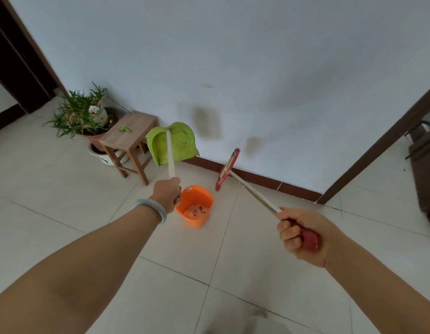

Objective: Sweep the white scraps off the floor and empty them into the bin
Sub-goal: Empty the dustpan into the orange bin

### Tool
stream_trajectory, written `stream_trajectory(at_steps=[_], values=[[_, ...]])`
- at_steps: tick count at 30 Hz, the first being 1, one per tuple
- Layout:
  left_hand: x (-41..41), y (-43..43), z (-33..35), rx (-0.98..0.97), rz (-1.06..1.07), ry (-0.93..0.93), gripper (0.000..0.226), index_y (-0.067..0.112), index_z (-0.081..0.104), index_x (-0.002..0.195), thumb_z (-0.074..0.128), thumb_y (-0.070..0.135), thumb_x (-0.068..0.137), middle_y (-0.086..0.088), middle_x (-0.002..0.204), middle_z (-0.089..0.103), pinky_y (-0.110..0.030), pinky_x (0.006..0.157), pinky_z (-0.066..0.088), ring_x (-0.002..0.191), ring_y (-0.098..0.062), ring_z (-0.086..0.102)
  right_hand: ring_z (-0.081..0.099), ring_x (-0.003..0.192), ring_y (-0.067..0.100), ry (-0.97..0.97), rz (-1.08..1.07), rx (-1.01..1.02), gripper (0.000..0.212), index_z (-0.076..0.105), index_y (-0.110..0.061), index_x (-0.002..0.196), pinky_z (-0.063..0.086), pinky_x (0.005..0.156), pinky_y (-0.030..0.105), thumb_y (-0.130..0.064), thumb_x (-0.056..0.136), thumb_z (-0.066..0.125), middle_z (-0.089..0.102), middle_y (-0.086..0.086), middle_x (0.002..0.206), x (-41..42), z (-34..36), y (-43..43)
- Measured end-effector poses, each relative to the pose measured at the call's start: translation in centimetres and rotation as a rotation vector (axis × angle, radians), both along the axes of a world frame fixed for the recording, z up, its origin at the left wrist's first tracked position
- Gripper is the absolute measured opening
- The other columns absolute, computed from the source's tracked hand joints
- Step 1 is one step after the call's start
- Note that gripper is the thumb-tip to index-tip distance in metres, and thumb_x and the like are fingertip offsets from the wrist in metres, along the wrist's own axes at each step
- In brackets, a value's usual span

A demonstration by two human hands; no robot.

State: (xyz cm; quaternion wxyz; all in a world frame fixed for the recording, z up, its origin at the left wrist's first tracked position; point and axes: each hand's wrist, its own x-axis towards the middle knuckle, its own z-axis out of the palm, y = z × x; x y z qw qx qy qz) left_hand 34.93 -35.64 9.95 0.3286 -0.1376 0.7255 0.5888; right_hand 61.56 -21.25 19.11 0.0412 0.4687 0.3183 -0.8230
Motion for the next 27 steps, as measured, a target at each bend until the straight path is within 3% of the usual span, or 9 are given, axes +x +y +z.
stream_trajectory(at_steps=[3, 7, 14, 18, 24, 27], values=[[-0.6, 3.1, 0.8, 0.023, -0.068, -0.013, 0.019, 0.009, 0.046, 0.074, 0.046, 0.013, 0.093, -0.002, 0.057, 0.038, -0.012, 0.035, 0.023, 0.032, -0.008, 0.033, 0.037, 0.027, 0.004, 0.007, -0.081, -0.075, 0.025, 0.040, -0.013, 0.068, 0.030, 0.025, 0.013, -0.006, 0.091, 0.047, 0.040, -0.002, 0.049, -0.5, -0.1, 2.5], [-1.1, 8.0, 1.8, 0.059, -0.171, -0.051, 0.012, 0.011, 0.047, 0.081, 0.044, 0.011, 0.093, -0.001, 0.059, 0.038, -0.009, 0.032, 0.021, 0.030, -0.005, 0.031, 0.043, 0.028, 0.005, 0.070, -0.174, -0.214, 0.013, 0.043, -0.012, 0.066, 0.035, 0.026, 0.014, -0.004, 0.073, 0.051, 0.042, -0.003, 0.049, -2.0, -1.3, 6.8], [-1.0, 17.6, 0.5, 0.013, -0.267, -0.171, 0.015, 0.006, 0.048, 0.079, 0.041, 0.007, 0.092, -0.003, 0.061, 0.044, -0.008, 0.033, 0.020, 0.028, -0.003, 0.031, 0.049, 0.031, 0.010, 0.079, -0.248, -0.287, 0.022, 0.043, -0.010, 0.065, 0.038, 0.029, 0.015, -0.009, 0.087, 0.041, 0.046, 0.003, 0.049, -5.1, -3.8, 16.4], [-1.2, 23.2, -1.9, -0.030, -0.285, -0.240, 0.017, 0.005, 0.048, 0.077, 0.039, 0.006, 0.092, -0.004, 0.062, 0.045, -0.006, 0.033, 0.020, 0.026, -0.003, 0.031, 0.048, 0.029, 0.009, 0.013, -0.213, -0.281, 0.019, 0.041, -0.012, 0.065, 0.036, 0.028, 0.013, -0.009, 0.084, 0.038, 0.045, 0.002, 0.049, -6.7, -5.4, 21.4], [-1.7, 29.7, -6.0, -0.093, -0.297, -0.289, 0.015, 0.006, 0.047, 0.082, 0.035, 0.005, 0.091, -0.004, 0.064, 0.045, -0.007, 0.030, 0.020, 0.024, -0.003, 0.030, 0.042, 0.026, 0.007, 0.002, -0.169, -0.289, 0.029, 0.051, -0.006, 0.038, 0.032, 0.028, 0.010, -0.013, 0.065, 0.045, 0.042, 0.000, 0.043, -9.8, -6.6, 26.0], [-3.2, 31.8, -7.0, -0.114, -0.312, -0.315, 0.017, 0.007, 0.045, 0.080, 0.033, 0.005, 0.092, -0.003, 0.062, 0.043, -0.007, 0.028, 0.021, 0.021, -0.003, 0.030, 0.041, 0.026, 0.008, -0.006, -0.160, -0.279, 0.031, 0.052, -0.005, 0.034, 0.031, 0.030, 0.009, -0.015, 0.063, 0.047, 0.043, 0.001, 0.043, -12.2, -6.9, 27.4]])
